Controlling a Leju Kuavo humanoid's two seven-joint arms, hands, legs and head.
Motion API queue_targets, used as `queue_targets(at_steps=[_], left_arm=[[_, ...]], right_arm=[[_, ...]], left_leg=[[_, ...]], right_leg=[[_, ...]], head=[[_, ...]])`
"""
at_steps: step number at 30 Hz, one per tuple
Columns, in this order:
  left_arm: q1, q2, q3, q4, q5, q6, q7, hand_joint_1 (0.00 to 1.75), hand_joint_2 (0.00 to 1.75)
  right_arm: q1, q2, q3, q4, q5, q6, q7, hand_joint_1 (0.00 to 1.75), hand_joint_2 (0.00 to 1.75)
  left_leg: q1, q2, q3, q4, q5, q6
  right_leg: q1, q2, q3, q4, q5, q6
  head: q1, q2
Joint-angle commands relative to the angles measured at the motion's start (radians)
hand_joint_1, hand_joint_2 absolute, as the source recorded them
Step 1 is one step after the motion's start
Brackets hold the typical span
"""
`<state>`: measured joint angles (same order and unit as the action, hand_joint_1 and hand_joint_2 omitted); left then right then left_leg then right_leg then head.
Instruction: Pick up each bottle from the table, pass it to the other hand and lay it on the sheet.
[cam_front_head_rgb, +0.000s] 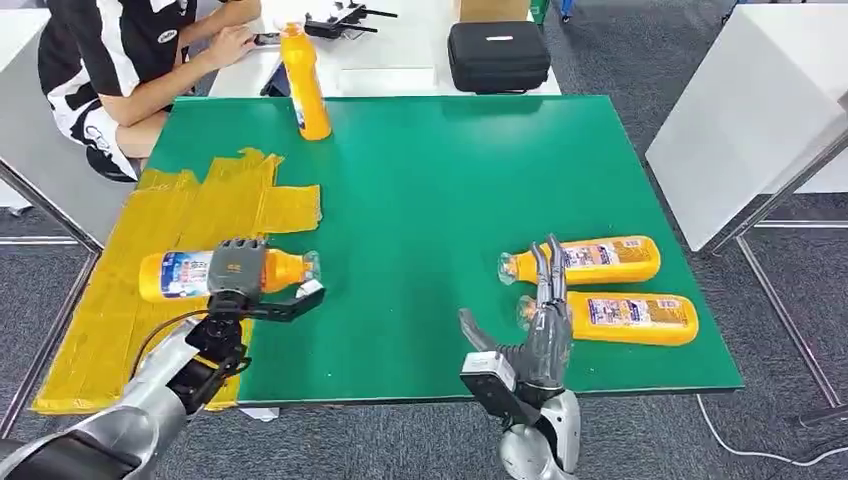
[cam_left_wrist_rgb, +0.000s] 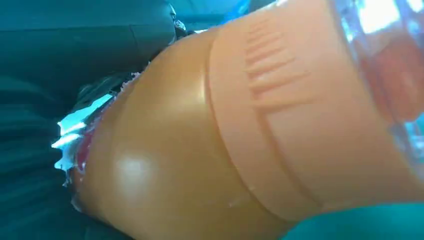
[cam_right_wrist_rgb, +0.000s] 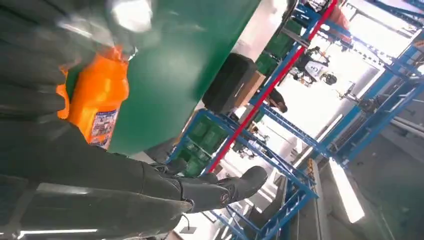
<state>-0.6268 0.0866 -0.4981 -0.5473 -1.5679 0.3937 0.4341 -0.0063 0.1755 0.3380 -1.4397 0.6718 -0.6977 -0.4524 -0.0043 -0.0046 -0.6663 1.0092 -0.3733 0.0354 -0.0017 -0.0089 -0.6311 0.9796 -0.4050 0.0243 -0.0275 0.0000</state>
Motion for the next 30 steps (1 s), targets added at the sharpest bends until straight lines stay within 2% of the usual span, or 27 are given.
queue_targets(at_steps=[1, 3, 4, 5, 11, 14, 16, 17, 22, 23, 24, 25, 26, 27, 28, 29, 30], left_arm=[[-0.049, -0.036, 0.133, 0.182, -0.003, 0.003, 0.011, 0.07, 1.75], [-0.047, -0.038, 0.15, 0.181, -0.003, 0.01, 0.038, 0.0, 1.75], [-0.046, -0.037, 0.152, 0.178, -0.003, 0.02, 0.047, 0.0, 1.75], [-0.044, -0.038, 0.167, 0.174, -0.003, 0.03, 0.044, 0.0, 1.75], [-0.022, -0.059, 0.256, 0.157, -0.003, 0.126, -0.01, 0.0, 1.75], [-0.011, -0.083, 0.332, 0.141, 0.014, 0.156, -0.08, 0.0, 1.75], [-0.003, -0.116, 0.44, 0.122, 0.099, 0.166, -0.214, 0.0, 1.75], [-0.002, -0.134, 0.502, 0.112, 0.192, 0.148, -0.324, 0.0, 1.75], [-0.004, -0.139, 0.515, 0.108, 0.211, 0.138, -0.348, 0.0, 1.75], [0.002, -0.149, 0.544, 0.089, 0.262, 0.139, -0.41, 0.0, 1.75], [0.024, -0.178, 0.599, 0.015, 0.423, 0.121, -0.64, 0.0, 1.75], [0.033, -0.189, 0.6, -0.021, 0.457, 0.104, -0.685, 0.0, 1.75], [0.082, -0.213, 0.587, -0.156, 0.568, 0.008, -0.779, 0.0, 1.75], [0.144, -0.24, 0.584, -0.316, 0.791, -0.211, -0.948, 0.0, 1.75], [0.185, -0.233, 0.559, -0.398, 0.89, -0.282, -0.952, 0.0, 1.75], [0.252, -0.241, 0.527, -0.537, 1.067, -0.423, -1.024, 0.0, 1.75], [0.289, -0.238, 0.504, -0.614, 1.146, -0.473, -1.037, 0.0, 1.75]], right_arm=[[-0.026, -0.034, 0.046, 0.017, -0.004, 0.0, 0.019, 0.0, 1.75], [-0.024, -0.037, 0.051, 0.01, 0.004, 0.002, 0.031, 0.0, 1.75], [-0.024, -0.039, 0.055, 0.007, 0.007, 0.003, 0.038, 0.0, 1.75], [-0.024, -0.04, 0.056, 0.007, 0.01, 0.004, 0.042, 0.0, 1.75], [-0.022, -0.042, 0.054, 0.006, 0.022, 0.011, 0.055, 0.0, 1.75], [-0.024, -0.047, 0.053, 0.008, 0.024, 0.01, 0.056, 0.0, 1.75], [-0.024, -0.054, 0.053, 0.011, 0.024, 0.007, 0.055, 0.0, 1.75], [-0.025, -0.058, 0.053, 0.015, 0.027, 0.005, 0.056, 0.0, 1.75], [-0.025, -0.061, 0.052, 0.017, 0.029, 0.004, 0.056, 0.0, 1.75], [-0.025, -0.06, 0.05, 0.017, 0.036, 0.0, 0.057, 0.0, 1.75], [-0.022, -0.048, 0.016, 0.01, 0.07, 0.0, 0.053, 0.0, 1.75], [-0.021, -0.045, 0.003, 0.006, 0.084, 0.0, 0.05, 0.0, 1.75], [-0.017, -0.037, -0.029, -0.002, 0.128, 0.0, 0.042, 0.0, 1.75], [-0.01, -0.014, -0.096, -0.019, 0.268, 0.0, 0.036, 0.0, 1.75], [-0.004, 0.008, -0.145, -0.033, 0.381, 0.0, 0.027, 0.0, 1.75], [0.003, 0.041, -0.228, -0.076, 0.564, 0.0, 0.012, 0.0, 1.75], [0.01, 0.063, -0.27, -0.131, 0.689, 0.0, 0.021, 0.0, 1.75]], left_leg=[[0.001, -0.001, 0.007, 0.0, -0.003, -0.002], [0.0, -0.001, 0.004, 0.0, -0.002, -0.001], [0.001, 0.0, 0.011, 0.001, -0.005, -0.003], [0.0, -0.002, 0.005, 0.0, -0.002, -0.001], [0.0, -0.002, 0.005, -0.001, -0.001, -0.001], [0.001, -0.002, 0.008, 0.0, -0.003, -0.003], [0.001, -0.002, 0.008, 0.0, -0.003, -0.002], [0.001, -0.003, 0.008, 0.0, -0.003, -0.002], [0.0, -0.004, 0.006, 0.0, -0.002, -0.002], [0.0, -0.004, 0.005, 0.0, -0.001, -0.002], [0.0, -0.004, 0.004, 0.0, -0.001, -0.001], [0.0, -0.004, 0.006, 0.0, -0.002, -0.002], [0.0, -0.004, 0.005, 0.0, -0.001, -0.002], [0.0, -0.005, 0.006, 0.0, -0.002, -0.002], [-0.001, -0.006, 0.005, 0.0, -0.001, -0.002], [-0.001, -0.006, 0.004, 0.0, -0.001, -0.001], [-0.001, -0.005, 0.003, 0.0, 0.0, -0.001]], right_leg=[[0.001, 0.0, 0.008, -0.001, -0.003, 0.0], [0.0, 0.0, 0.006, -0.001, -0.002, 0.0], [0.0, 0.001, 0.013, 0.0, -0.005, 0.0], [0.0, 0.0, 0.007, -0.001, -0.002, 0.0], [0.0, -0.001, 0.005, -0.001, -0.001, 0.0], [0.0, 0.0, 0.009, -0.001, -0.003, 0.0], [0.001, -0.001, 0.009, -0.001, -0.003, 0.0], [0.001, -0.002, 0.01, -0.001, -0.003, 0.0], [0.0, -0.002, 0.009, -0.001, -0.002, 0.0], [-0.001, -0.002, 0.007, -0.001, -0.002, 0.0], [-0.001, -0.001, 0.006, -0.001, -0.001, 0.0], [-0.001, -0.001, 0.008, -0.001, -0.003, 0.0], [-0.001, -0.002, 0.006, -0.001, -0.002, 0.0], [-0.001, -0.003, 0.008, -0.001, -0.003, 0.0], [-0.001, -0.004, 0.007, -0.001, -0.003, 0.001], [-0.001, -0.004, 0.007, -0.001, -0.002, 0.001], [-0.002, -0.003, 0.004, -0.001, -0.002, 0.001]], head=[[0.001, 0.0], [0.0, 0.0], [0.0, 0.0], [0.0, 0.0], [0.0, 0.0], [0.0, 0.0], [0.0, 0.0], [0.0, 0.0], [0.001, 0.0], [0.0, 0.0], [0.0, 0.0], [0.0, 0.0], [0.0, 0.0], [0.0, 0.0], [0.0, 0.0], [0.0, 0.0], [0.0, 0.0]])
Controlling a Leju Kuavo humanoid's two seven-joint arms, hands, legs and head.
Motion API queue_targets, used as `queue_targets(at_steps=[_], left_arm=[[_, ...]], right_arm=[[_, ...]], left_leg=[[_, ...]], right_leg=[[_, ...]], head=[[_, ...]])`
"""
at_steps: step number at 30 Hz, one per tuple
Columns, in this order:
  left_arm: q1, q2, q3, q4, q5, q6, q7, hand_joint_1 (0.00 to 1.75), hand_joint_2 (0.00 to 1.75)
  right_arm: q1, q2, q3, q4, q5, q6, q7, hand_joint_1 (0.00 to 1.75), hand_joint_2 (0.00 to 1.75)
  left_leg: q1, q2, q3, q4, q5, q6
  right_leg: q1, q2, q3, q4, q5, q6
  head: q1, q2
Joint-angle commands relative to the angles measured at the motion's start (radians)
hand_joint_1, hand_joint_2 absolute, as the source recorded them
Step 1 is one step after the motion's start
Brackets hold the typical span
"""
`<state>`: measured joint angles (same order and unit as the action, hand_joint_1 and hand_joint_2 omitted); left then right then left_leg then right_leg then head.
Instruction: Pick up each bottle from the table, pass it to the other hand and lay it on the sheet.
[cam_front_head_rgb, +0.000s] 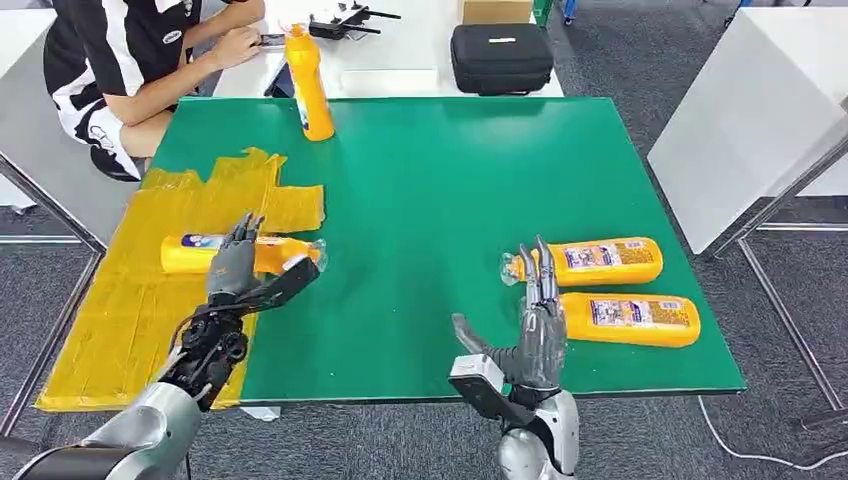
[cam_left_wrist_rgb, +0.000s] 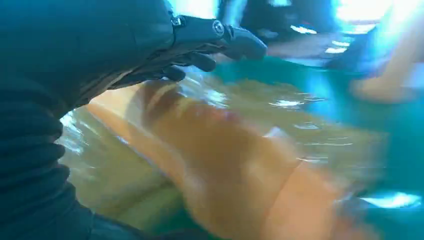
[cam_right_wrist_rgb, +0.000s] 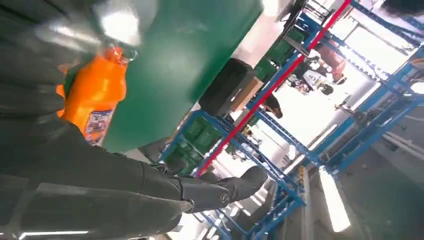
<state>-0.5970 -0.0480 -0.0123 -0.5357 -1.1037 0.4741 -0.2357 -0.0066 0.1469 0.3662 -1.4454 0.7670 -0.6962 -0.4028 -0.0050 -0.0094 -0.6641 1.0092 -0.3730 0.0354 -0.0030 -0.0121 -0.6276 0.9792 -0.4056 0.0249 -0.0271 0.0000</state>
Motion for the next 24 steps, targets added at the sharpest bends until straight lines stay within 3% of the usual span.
queue_targets(at_steps=[1, 5, 6, 8, 10, 15, 23, 24], left_arm=[[0.259, -0.104, 0.018, -0.626, 0.682, -0.553, -0.367, 0.0, 1.75], [0.259, -0.104, 0.018, -0.626, 0.682, -0.553, -0.367, 0.0, 1.75], [0.297, -0.101, 0.0, -0.703, 0.791, -0.623, -0.41, 0.0, 1.75], [0.348, -0.099, -0.031, -0.82, 0.911, -0.679, -0.411, 0.0, 1.75], [0.375, -0.091, -0.06, -0.88, 1.0, -0.723, -0.387, 0.0, 1.75], [0.392, -0.072, -0.112, -0.885, 1.045, -0.711, -0.393, 0.0, 1.75], [0.392, -0.072, -0.112, -0.885, 1.045, -0.711, -0.393, 0.0, 1.75], [0.392, -0.072, -0.112, -0.885, 1.045, -0.711, -0.393, 0.0, 1.75]], right_arm=[[0.01, 0.092, -0.299, -0.125, 0.594, -0.002, -0.028, 0.0, 1.75], [0.01, 0.092, -0.299, -0.125, 0.594, -0.002, -0.028, 0.0, 1.75], [0.01, 0.063, -0.295, -0.207, 0.738, -0.002, 0.059, 0.0, 1.75], [-0.017, -0.047, -0.229, -0.247, 0.804, -0.002, 0.239, 0.0, 1.75], [-0.041, -0.144, -0.246, -0.266, 0.804, -0.002, 0.318, 0.0, 1.75], [-0.07, -0.23, -0.308, -0.157, 0.804, -0.002, 0.36, 0.0, 1.75], [-0.07, -0.23, -0.308, -0.157, 0.804, -0.002, 0.36, 0.0, 1.75], [-0.07, -0.23, -0.308, -0.157, 0.804, -0.002, 0.36, 0.0, 1.75]], left_leg=[[-0.001, 0.001, 0.002, 0.001, -0.003, -0.001], [0.0, 0.003, 0.002, 0.0, -0.003, -0.001], [0.0, 0.003, 0.005, 0.001, -0.005, -0.002], [0.0, 0.003, 0.001, 0.001, -0.003, -0.001], [0.0, 0.003, 0.001, 0.001, -0.004, -0.001], [0.0, -0.001, 0.004, 0.001, -0.004, -0.001], [-0.001, 0.001, 0.003, 0.0, -0.004, 0.0], [-0.001, 0.002, 0.009, 0.001, -0.007, -0.003]], right_leg=[[-0.001, 0.001, 0.003, 0.001, -0.003, 0.0], [0.0, 0.002, 0.002, 0.0, -0.001, 0.0], [0.0, 0.001, 0.005, 0.001, -0.003, 0.0], [0.0, 0.003, 0.001, 0.001, -0.002, 0.001], [0.0, 0.003, 0.001, 0.0, -0.002, 0.001], [0.0, 0.0, 0.005, -0.001, -0.003, 0.001], [-0.001, 0.002, 0.003, -0.001, -0.001, 0.001], [-0.001, 0.003, 0.01, 0.0, -0.005, 0.0]], head=[[0.0, 0.0], [0.0, 0.0], [0.0, 0.0], [0.0, 0.0], [0.0, 0.0], [0.0, 0.0], [0.0, 0.0], [0.0, 0.0]])
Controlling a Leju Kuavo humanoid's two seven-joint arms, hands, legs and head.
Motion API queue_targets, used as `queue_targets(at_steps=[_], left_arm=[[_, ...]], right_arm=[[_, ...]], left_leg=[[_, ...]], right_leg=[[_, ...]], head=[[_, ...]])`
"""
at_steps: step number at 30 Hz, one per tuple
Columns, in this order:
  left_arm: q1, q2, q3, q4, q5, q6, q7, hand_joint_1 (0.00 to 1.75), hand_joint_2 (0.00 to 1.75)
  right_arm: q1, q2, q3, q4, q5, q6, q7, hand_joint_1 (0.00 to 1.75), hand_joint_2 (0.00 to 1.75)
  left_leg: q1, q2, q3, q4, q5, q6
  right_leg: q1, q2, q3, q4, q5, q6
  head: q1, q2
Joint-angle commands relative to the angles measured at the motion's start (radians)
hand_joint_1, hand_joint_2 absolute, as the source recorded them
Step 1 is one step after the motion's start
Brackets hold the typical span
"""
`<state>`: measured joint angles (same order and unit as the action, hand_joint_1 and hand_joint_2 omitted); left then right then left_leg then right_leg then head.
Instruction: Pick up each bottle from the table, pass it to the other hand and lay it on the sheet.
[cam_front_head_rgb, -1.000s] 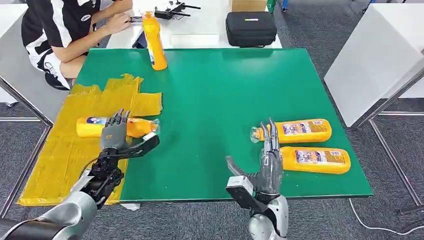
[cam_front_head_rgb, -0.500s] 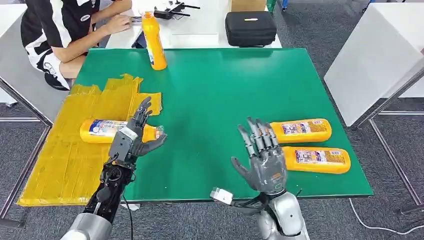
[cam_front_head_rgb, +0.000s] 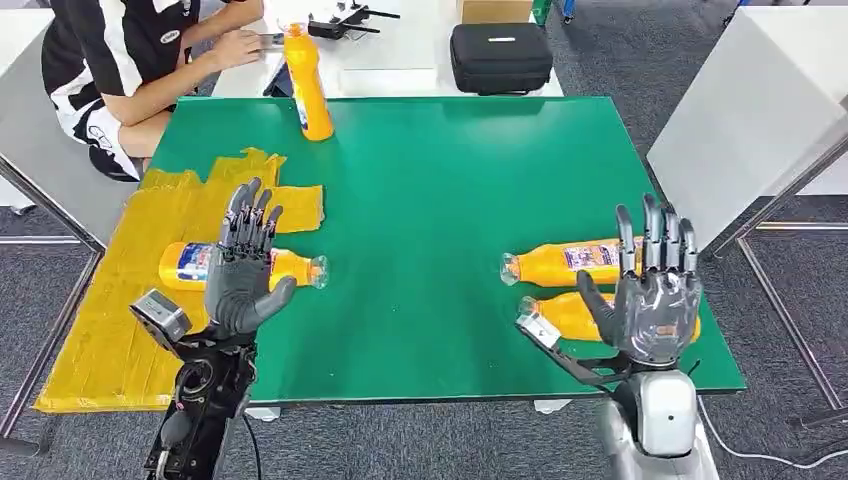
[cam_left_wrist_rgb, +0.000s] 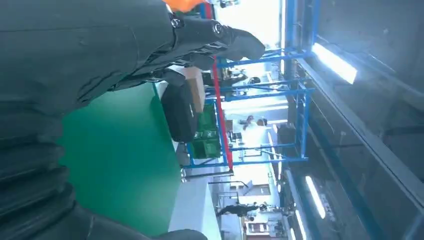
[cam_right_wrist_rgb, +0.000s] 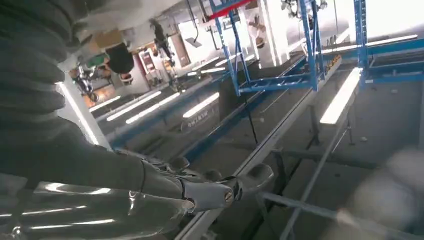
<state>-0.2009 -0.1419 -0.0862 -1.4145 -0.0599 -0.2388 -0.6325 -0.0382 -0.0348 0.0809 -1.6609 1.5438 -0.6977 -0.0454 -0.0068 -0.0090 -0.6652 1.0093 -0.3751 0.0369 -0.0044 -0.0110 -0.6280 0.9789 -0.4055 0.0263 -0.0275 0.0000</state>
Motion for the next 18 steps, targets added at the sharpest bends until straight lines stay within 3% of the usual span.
queue_targets(at_steps=[1, 5, 6, 8, 10, 18], left_arm=[[-0.004, 0.022, -0.038, -0.007, 0.001, 0.002, 0.004, 0.0, 1.75], [-0.011, 0.025, -0.042, 0.004, 0.008, 0.002, 0.002, 0.0, 1.75], [-0.011, 0.022, -0.043, 0.01, 0.027, -0.008, 0.005, 0.0, 1.75], [-0.015, 0.022, -0.047, 0.028, 0.043, -0.022, 0.003, 0.0, 1.75], [-0.019, 0.021, -0.048, 0.038, 0.043, -0.023, 0.003, 0.0, 1.75], [-0.019, 0.021, -0.047, 0.035, 0.044, -0.023, 0.003, 0.0, 1.75]], right_arm=[[-0.038, -0.048, -0.022, 0.059, 0.027, 0.0, 0.002, 0.0, 1.75], [-0.054, -0.073, -0.009, 0.113, 0.027, 0.0, 0.032, 0.0, 1.75], [-0.077, -0.073, 0.005, 0.19, -0.002, 0.114, 0.056, 0.0, 1.75], [-0.127, -0.159, -0.008, 0.239, -0.157, 0.281, 0.012, 0.0, 1.75], [-0.155, -0.185, -0.037, 0.28, -0.199, 0.286, -0.029, 0.0, 1.75], [-0.145, -0.168, -0.033, 0.269, -0.192, 0.282, -0.032, 0.0, 1.75]], left_leg=[[0.001, 0.001, 0.005, 0.0, -0.002, -0.002], [0.002, 0.002, 0.004, 0.0, -0.002, -0.002], [0.001, 0.001, 0.003, -0.001, -0.001, -0.001], [0.002, 0.002, 0.004, 0.0, -0.001, -0.001], [0.002, 0.003, 0.009, 0.0, -0.004, -0.002], [0.0, 0.0, 0.002, -0.001, 0.001, 0.001]], right_leg=[[0.001, 0.001, 0.005, 0.0, -0.002, -0.001], [0.001, 0.002, 0.005, -0.001, -0.001, 0.0], [0.001, 0.001, 0.003, -0.001, -0.001, 0.0], [0.001, 0.002, 0.004, -0.001, -0.001, 0.0], [0.001, 0.003, 0.01, -0.001, -0.003, 0.0], [0.0, -0.002, 0.003, -0.001, 0.0, 0.001]], head=[[0.0, 0.0], [0.0, 0.0], [0.0, 0.0], [0.0, 0.0], [0.0, 0.0], [0.0, 0.0]])
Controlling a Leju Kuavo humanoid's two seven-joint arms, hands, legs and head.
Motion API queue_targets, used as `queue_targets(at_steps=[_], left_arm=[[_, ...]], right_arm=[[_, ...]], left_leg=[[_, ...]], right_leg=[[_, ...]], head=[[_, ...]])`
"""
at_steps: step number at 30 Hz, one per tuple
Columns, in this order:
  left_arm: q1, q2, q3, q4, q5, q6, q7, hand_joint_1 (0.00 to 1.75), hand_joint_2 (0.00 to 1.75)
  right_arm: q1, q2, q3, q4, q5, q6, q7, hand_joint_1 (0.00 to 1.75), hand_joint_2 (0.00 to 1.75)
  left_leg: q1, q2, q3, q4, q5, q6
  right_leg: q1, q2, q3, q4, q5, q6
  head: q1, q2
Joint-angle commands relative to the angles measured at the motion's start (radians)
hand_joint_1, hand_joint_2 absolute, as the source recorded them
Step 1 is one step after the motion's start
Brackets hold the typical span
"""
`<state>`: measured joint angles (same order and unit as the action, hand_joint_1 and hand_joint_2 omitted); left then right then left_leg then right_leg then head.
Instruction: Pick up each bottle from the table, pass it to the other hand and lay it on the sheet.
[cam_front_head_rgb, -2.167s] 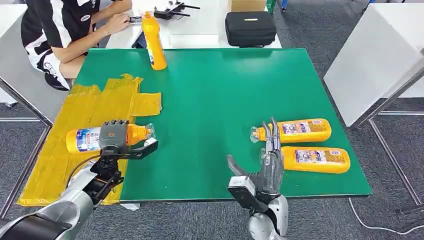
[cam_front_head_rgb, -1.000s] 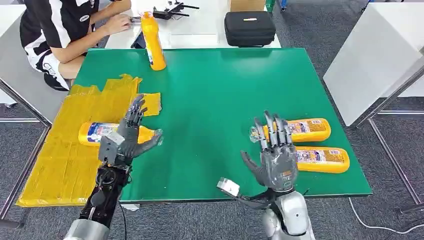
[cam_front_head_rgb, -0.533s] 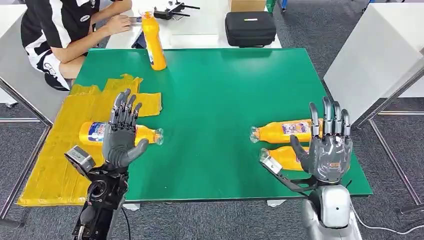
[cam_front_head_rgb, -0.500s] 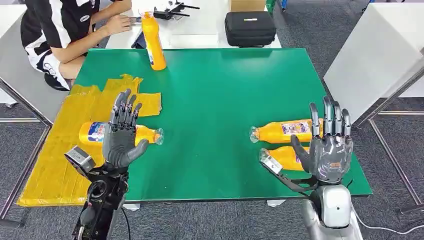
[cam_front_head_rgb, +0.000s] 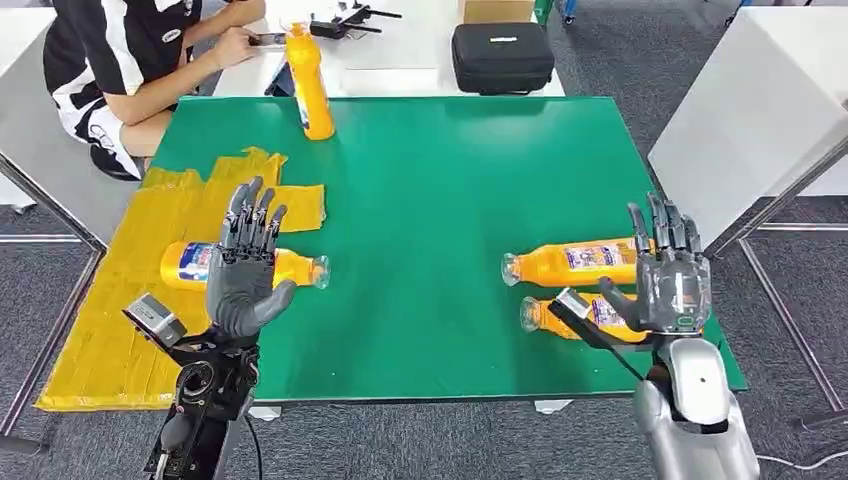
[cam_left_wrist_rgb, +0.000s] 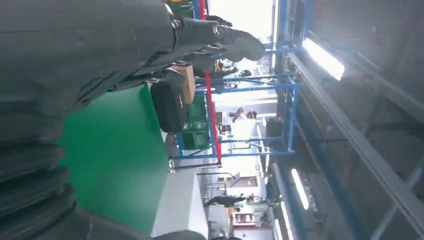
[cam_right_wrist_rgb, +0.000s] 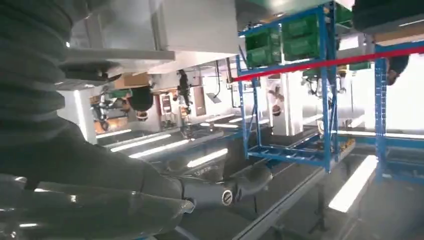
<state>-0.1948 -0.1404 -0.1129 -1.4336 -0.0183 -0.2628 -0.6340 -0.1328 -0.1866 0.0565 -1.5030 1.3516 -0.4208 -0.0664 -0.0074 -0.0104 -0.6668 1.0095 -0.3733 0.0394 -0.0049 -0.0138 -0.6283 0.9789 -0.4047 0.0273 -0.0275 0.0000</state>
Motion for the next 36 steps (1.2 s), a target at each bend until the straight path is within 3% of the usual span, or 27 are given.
queue_targets(at_steps=[1, 3, 4, 6, 7, 8, 15, 21, 22, 29, 36], left_arm=[[-0.025, 0.02, -0.021, 0.054, 0.002, 0.001, 0.004, 0.0, 1.75], [-0.025, 0.02, -0.021, 0.054, 0.002, 0.001, 0.004, 0.0, 1.75], [-0.026, 0.014, -0.018, 0.055, 0.004, -0.005, 0.006, 0.0, 1.75], [-0.04, 0.003, -0.016, 0.071, 0.003, -0.017, 0.014, 0.0, 1.75], [-0.045, -0.001, -0.017, 0.075, 0.002, -0.018, 0.016, 0.0, 1.75], [-0.049, -0.002, -0.018, 0.081, 0.0, -0.021, 0.02, 0.0, 1.75], [-0.018, -0.011, -0.015, 0.069, -0.013, -0.018, 0.03, 0.0, 1.75], [-0.023, -0.018, -0.007, 0.083, -0.014, -0.024, 0.063, 0.0, 1.75], [-0.03, -0.021, -0.007, 0.098, -0.014, -0.023, 0.063, 0.0, 1.75], [-0.045, -0.025, -0.006, 0.133, -0.008, -0.022, 0.065, 0.0, 1.75], [-0.044, -0.025, -0.003, 0.133, -0.007, -0.021, 0.065, 0.0, 1.75]], right_arm=[[-0.051, -0.016, -0.009, 0.111, 0.0, 0.005, -0.011, 0.0, 1.75], [-0.051, -0.016, -0.009, 0.111, 0.0, 0.005, -0.011, 0.0, 1.75], [-0.061, -0.046, 0.005, 0.129, -0.011, 0.07, 0.008, 0.0, 1.75], [-0.112, -0.106, 0.004, 0.216, -0.027, 0.133, -0.017, 0.0, 1.75], [-0.131, -0.114, 0.0, 0.248, -0.041, 0.142, -0.04, 0.0, 1.75], [-0.153, -0.117, 0.0, 0.288, -0.046, 0.156, -0.06, 0.0, 1.75], [-0.269, -0.074, 0.029, 0.465, -0.054, 0.19, -0.135, 0.0, 1.75], [-0.358, -0.041, 0.068, 0.605, -0.034, 0.186, -0.144, 0.0, 1.75], [-0.382, -0.038, 0.077, 0.641, -0.026, 0.181, -0.141, 0.0, 1.75], [-0.518, -0.03, 0.125, 0.83, -0.024, 0.131, -0.151, 0.0, 1.75], [-0.53, -0.021, 0.135, 0.849, -0.018, 0.125, -0.147, 0.0, 1.75]], left_leg=[[0.001, 0.001, 0.005, -0.001, -0.002, -0.002], [0.001, 0.001, 0.003, -0.001, -0.001, -0.002], [0.001, 0.002, 0.01, 0.0, -0.005, -0.004], [0.001, 0.001, 0.002, 0.0, -0.001, -0.002], [0.001, 0.002, 0.009, 0.001, -0.005, -0.004], [0.001, 0.001, 0.004, 0.0, -0.002, -0.002], [0.001, 0.005, 0.007, 0.0, -0.003, -0.003], [0.001, 0.006, 0.008, 0.0, -0.003, -0.003], [0.002, 0.008, 0.014, 0.0, -0.007, -0.005], [0.001, 0.004, 0.005, 0.0, -0.002, -0.002], [0.001, 0.003, 0.004, 0.0, -0.002, -0.002]], right_leg=[[0.001, 0.001, 0.006, -0.001, -0.002, -0.001], [0.001, 0.001, 0.003, -0.001, -0.001, -0.001], [0.001, 0.002, 0.01, 0.0, -0.004, -0.001], [0.001, 0.001, 0.002, -0.001, -0.001, 0.0], [0.001, 0.003, 0.009, 0.0, -0.004, 0.0], [0.001, 0.001, 0.004, -0.001, -0.001, 0.0], [0.0, 0.005, 0.006, -0.001, -0.001, 0.0], [0.001, 0.006, 0.007, -0.001, -0.001, -0.001], [0.001, 0.008, 0.013, -0.001, -0.004, -0.001], [0.001, 0.004, 0.005, 0.0, -0.001, 0.0], [0.001, 0.002, 0.004, 0.0, -0.001, 0.0]], head=[[0.0, 0.0], [0.0, 0.0], [0.0, 0.0], [0.0, 0.0], [0.0, 0.0], [0.0, 0.0], [0.0, 0.0], [0.0, 0.0], [0.0, 0.0], [0.0, 0.0], [0.0, 0.0]])
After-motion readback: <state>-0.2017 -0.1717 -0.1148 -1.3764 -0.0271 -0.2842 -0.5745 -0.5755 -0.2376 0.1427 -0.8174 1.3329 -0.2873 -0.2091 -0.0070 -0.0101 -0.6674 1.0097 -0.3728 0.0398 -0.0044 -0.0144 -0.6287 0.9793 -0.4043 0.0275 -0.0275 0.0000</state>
